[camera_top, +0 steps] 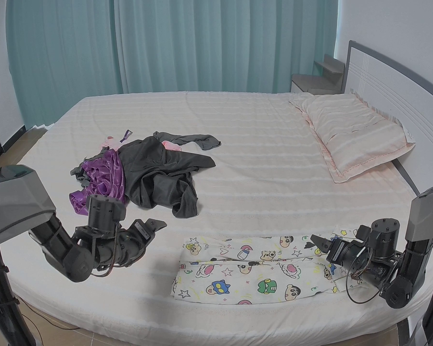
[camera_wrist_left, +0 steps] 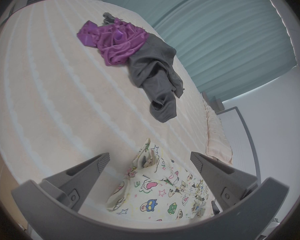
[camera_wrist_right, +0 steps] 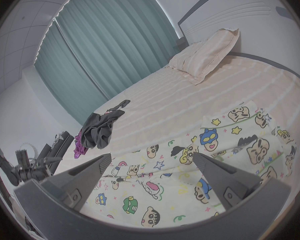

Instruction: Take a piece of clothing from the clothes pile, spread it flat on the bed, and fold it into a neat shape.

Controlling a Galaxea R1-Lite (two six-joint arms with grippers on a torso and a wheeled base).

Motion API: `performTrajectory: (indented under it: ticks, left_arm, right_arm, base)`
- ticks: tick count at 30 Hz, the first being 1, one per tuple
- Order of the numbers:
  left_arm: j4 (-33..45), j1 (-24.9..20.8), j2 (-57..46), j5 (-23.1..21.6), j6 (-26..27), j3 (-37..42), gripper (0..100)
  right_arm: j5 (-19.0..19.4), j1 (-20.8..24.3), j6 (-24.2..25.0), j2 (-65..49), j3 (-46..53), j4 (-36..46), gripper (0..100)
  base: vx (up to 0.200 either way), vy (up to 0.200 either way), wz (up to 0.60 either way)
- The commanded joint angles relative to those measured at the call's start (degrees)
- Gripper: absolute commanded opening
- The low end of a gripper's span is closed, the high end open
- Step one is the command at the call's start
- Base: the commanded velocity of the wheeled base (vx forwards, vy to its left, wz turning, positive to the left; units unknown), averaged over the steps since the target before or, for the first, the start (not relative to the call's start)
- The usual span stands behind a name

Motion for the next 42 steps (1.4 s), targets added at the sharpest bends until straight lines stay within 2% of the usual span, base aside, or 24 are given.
performTrajectory:
  ticks: [1, 4, 14, 29, 34, 42]
  left_arm:
    - [10.85, -4.27, 5.26, -0.35, 2.31, -15.45, 100]
    - [11.11, -5.85, 9.83, -0.26, 6.17, -19.05, 100]
    - [13.92, -7.7, 14.57, 0.09, 8.19, -22.57, 100]
    - [14.1, -7.7, 15.1, 0.44, 8.99, -23.27, 100]
    - [14.01, -8.49, 15.19, 0.53, 9.07, -23.53, 100]
    - [14.01, -8.31, 16.86, 0.62, 9.16, -25.91, 100]
  right_arm:
    - [-0.92, 3.72, 0.98, 2.13, 1.43, -0.78, 100]
    - [-0.92, 4.69, 0.98, 2.22, 1.87, -0.78, 100]
    - [-1.09, 5.92, 0.98, 2.31, 2.04, -0.78, 100]
    - [-1.18, 6.62, 0.89, 3.19, 2.31, -0.78, 100]
    - [-2.76, 6.71, 0.89, 3.54, 2.22, -0.78, 100]
    - [-2.85, 7.06, 0.98, 3.89, 2.22, -0.78, 100]
  base:
    - [0.0, 0.0, 0.0]
    - [0.0, 0.0, 0.0]
    - [0.0, 0.0, 0.0]
    - [0.0, 0.0, 0.0]
    - [0.0, 0.0, 0.0]
    - [0.0, 0.0, 0.0]
